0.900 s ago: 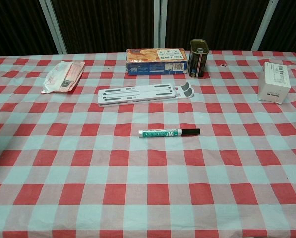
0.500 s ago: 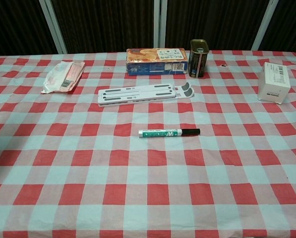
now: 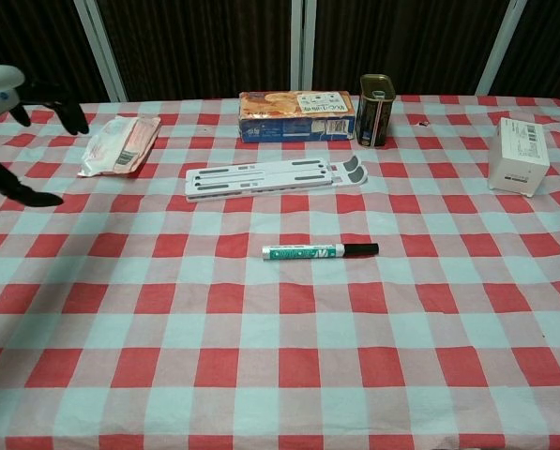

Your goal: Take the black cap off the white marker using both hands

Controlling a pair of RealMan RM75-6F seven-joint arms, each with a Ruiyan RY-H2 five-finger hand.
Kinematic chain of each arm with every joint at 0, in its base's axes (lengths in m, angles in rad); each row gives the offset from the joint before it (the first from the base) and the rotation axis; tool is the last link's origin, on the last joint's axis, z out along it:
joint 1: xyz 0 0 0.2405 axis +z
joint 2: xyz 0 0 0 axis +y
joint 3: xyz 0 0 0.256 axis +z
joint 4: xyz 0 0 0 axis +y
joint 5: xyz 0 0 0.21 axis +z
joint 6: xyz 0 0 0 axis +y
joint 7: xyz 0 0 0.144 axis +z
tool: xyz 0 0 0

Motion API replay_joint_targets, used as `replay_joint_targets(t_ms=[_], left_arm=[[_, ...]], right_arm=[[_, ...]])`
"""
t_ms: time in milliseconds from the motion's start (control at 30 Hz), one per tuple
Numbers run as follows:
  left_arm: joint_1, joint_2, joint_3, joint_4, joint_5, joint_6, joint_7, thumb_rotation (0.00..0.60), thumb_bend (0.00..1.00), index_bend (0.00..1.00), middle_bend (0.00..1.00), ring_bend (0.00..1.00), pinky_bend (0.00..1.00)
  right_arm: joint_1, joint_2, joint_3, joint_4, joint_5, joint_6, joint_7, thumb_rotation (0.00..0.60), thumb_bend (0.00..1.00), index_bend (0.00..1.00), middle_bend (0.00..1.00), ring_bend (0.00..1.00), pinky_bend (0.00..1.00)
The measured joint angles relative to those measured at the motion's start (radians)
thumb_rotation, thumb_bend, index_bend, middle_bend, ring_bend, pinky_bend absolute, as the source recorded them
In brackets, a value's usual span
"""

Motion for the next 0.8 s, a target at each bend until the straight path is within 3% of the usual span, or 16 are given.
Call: replay_joint_targets(t_ms=[167,333,400,800], left_arm=[[-0.117,-0.122,-0.05,-0.028,-0.127,-0.016,0.186,0.6,0.11,0.41,0.43,0.41,0.56],[-0.232,-0.269,-0.091,0.014,-0.216,-0.023,0.261,0.6,0.12,0.42,0.46,0.81,0.83],[-0.269,-0.314,-0.103,0.049,-0.264,-0.03,0.282,0.6,0.12,0.42,0.46,0.88,0.88],[-0.433,-0.491,-0.133,0.222,-0.5,-0.061,0.342,0.6,0.14,0.44,0.48,0.96,0.95]], right_arm=[[0.014,-0.021,0.0,0.013,0.018,-0.022,0.009,0.6,0.03,0.05,0.08,0.0,0.0],[0.019,-0.04,-0.012,0.046,0.027,-0.035,0.041,0.6,0.03,0.05,0.08,0.0,0.0],[0.018,-0.042,-0.015,0.056,0.028,-0.034,0.052,0.6,0.03,0.05,0.08,0.0,0.0],[0.02,-0.037,-0.021,0.076,0.029,-0.028,0.083,0.6,0.03,0.05,0.08,0.0,0.0]])
